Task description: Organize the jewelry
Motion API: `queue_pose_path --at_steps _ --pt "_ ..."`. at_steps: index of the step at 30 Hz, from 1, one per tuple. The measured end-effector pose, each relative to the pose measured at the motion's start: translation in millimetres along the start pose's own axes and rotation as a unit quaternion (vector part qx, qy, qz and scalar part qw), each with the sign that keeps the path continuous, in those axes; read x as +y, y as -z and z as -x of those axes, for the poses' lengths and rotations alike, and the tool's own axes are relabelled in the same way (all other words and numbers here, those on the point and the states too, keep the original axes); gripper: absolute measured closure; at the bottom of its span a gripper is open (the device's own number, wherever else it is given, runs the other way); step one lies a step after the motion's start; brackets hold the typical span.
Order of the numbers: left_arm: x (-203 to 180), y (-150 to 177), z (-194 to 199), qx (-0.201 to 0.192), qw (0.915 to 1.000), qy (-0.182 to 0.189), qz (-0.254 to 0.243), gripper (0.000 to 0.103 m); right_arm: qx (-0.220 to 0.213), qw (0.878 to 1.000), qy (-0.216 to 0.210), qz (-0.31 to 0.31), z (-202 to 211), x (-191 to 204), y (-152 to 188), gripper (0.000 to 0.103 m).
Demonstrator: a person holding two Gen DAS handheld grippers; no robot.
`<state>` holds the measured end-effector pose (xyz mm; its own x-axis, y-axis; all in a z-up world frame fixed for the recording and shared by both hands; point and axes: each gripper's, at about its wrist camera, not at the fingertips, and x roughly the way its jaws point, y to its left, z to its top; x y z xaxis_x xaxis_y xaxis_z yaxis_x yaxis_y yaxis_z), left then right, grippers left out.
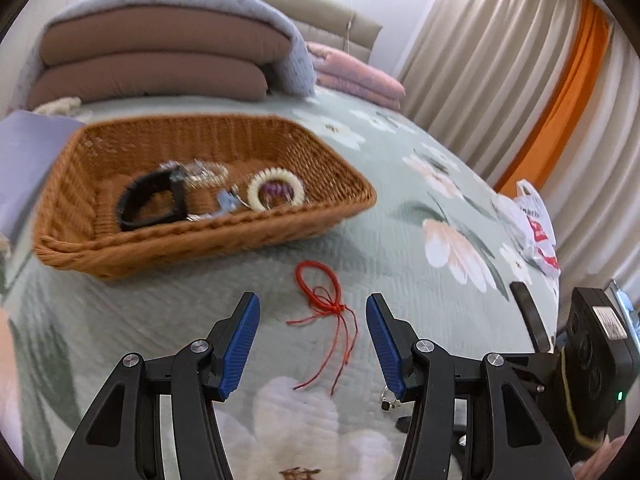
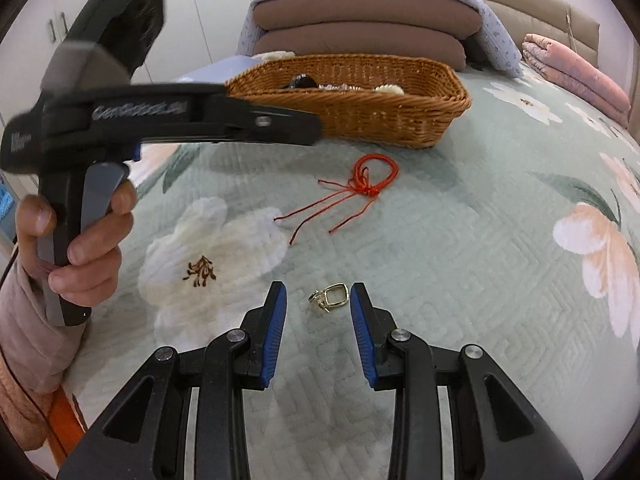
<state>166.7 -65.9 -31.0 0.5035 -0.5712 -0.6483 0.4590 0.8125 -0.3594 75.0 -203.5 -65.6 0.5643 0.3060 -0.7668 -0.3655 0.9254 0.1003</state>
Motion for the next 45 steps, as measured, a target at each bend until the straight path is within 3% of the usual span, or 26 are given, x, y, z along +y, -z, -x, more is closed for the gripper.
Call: queue_pose_path --at_steps 8,14,20,26,29,32,38,40,45 --pt "-5.6 -10.5 -49.8 0.046 0.9989 -0.005 0.009 0.046 -0.002 0.998 0.054 0.015 -6.1 5.1 3.2 0.068" --pt "-6.3 -4.8 -63.8 0.060 0.9979 -0.022 0.005 0.046 -0.007 0.995 0.102 0.002 0.5 -2.2 8.3 0.068" --pt "-17.2 -0.7 -66.7 0.064 0.9973 -0.030 -0.021 0.046 -0.016 0.996 0.074 -0.056 9.3 -34.0 11.5 0.068" --pt "-28.5 -11.2 -83.3 0.068 0.9955 -0.057 -0.033 0.046 -0.024 0.997 0.049 -0.046 10.3 -29.5 11.4 0.067" --pt "-36.3 -13.3 -93.5 0.070 0.9929 -0.083 -0.049 0.046 -0.024 0.998 0.038 -0.042 11.1 -26.3 13.3 0.062" --pt "-42.1 -11.1 -95.2 0.067 0.9894 -0.109 -0.068 0.056 -0.022 0.998 0.035 -0.038 9.8 -25.1 12.2 0.060" --pt "-31.0 -8.7 -85.5 0.068 0.9909 -0.104 -0.053 0.073 -0.010 0.998 0.055 -0.018 2.4 -16.7 8.7 0.060" --pt "-26.4 -5.4 -79.2 0.069 0.9913 -0.101 -0.049 0.076 -0.012 0.998 0.062 -0.016 1.6 -15.9 8.4 0.063" --pt "-22.9 5.5 -66.8 0.068 0.9915 -0.100 -0.050 0.078 -0.013 0.997 0.072 -0.005 -2.0 -14.3 5.4 0.084"
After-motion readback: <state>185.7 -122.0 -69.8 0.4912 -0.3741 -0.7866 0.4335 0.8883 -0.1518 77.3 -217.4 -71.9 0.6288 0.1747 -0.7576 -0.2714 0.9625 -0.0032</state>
